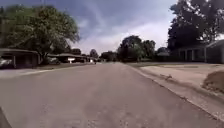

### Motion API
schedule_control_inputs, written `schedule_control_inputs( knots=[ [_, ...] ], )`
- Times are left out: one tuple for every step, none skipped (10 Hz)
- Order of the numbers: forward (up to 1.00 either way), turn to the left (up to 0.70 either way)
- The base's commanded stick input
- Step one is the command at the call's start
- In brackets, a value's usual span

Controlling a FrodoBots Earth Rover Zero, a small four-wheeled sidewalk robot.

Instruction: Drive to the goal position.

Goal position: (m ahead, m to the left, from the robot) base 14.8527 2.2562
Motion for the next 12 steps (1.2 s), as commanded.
schedule_control_inputs(
  knots=[
    [0.7,0.03],
    [0.7,0.03],
    [0.7,0.03],
    [0.7,-0.08],
    [0.7,-0.22],
    [0.7,-0.34],
    [0.7,-0.13],
    [0.7,0.03],
    [0.7,0.03],
    [0.7,0.03],
    [0.7,0.03],
    [0.7,0.03]
  ],
)
